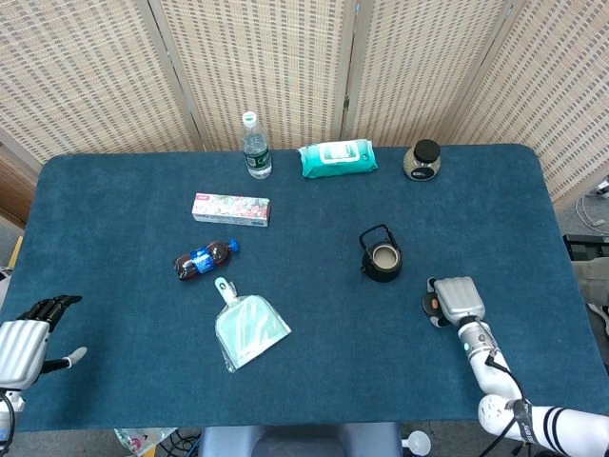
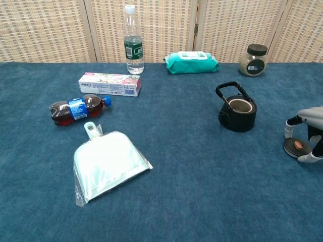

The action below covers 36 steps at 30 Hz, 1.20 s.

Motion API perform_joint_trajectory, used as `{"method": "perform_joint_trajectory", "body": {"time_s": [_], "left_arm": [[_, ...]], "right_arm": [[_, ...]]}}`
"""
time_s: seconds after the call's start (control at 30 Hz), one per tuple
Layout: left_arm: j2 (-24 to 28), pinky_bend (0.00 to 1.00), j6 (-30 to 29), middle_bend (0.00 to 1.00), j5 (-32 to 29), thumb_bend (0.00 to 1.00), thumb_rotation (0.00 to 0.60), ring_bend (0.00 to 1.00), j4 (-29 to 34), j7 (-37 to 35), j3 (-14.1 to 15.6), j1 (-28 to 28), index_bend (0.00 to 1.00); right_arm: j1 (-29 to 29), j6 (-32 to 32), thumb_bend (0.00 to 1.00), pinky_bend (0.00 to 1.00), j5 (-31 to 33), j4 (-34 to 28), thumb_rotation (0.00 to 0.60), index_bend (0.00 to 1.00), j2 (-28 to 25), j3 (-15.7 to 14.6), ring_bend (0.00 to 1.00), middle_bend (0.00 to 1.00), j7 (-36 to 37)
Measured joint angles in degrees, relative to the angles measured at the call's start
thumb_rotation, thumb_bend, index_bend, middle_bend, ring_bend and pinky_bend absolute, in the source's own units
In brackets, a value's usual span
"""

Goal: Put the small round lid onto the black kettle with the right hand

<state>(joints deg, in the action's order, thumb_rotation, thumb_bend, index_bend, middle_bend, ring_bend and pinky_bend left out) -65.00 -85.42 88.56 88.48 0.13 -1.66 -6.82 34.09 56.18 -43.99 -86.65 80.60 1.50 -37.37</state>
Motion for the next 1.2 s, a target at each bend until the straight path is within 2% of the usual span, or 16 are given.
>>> {"method": "perform_joint_trajectory", "body": {"time_s": [0.3, 0.67, 0.93, 1.2], "left_arm": [[-0.03, 0.5, 0.3, 0.28, -0.13, 0.11, 0.6, 0.27, 0.03, 0.35, 0.03, -0.09, 0.22], [-0.05, 0.5, 0.65, 0.28, -0.29, 0.11, 0.6, 0.27, 0.19, 0.9, 0.06, -0.2, 0.22], [-0.32, 0.5, 0.49, 0.28, -0.71, 0.11, 0.6, 0.27, 0.19, 1.96, -0.15, -0.12, 0.22], [-0.32, 0.5, 0.05, 0.28, -1.09, 0.11, 0.6, 0.27, 0.23, 2.18, -0.38, 0.14, 0.22]], "right_arm": [[-0.25, 1.16, 0.3, 1.0, -1.07, -2.36, 0.6, 0.48, -1.37, 0.13, 0.97, 1.0, 0.76], [0.77, 3.3, 0.3, 1.0, -0.29, -8.44, 0.6, 0.48, -5.92, 1.72, 0.97, 1.0, -0.71], [4.56, 4.39, 0.3, 1.0, 4.72, -12.32, 0.6, 0.48, -8.3, 4.78, 0.97, 1.0, -5.03], [10.25, 4.17, 0.3, 1.0, 10.86, -13.31, 0.6, 0.48, -8.7, 7.33, 0.97, 1.0, -9.96]]}}
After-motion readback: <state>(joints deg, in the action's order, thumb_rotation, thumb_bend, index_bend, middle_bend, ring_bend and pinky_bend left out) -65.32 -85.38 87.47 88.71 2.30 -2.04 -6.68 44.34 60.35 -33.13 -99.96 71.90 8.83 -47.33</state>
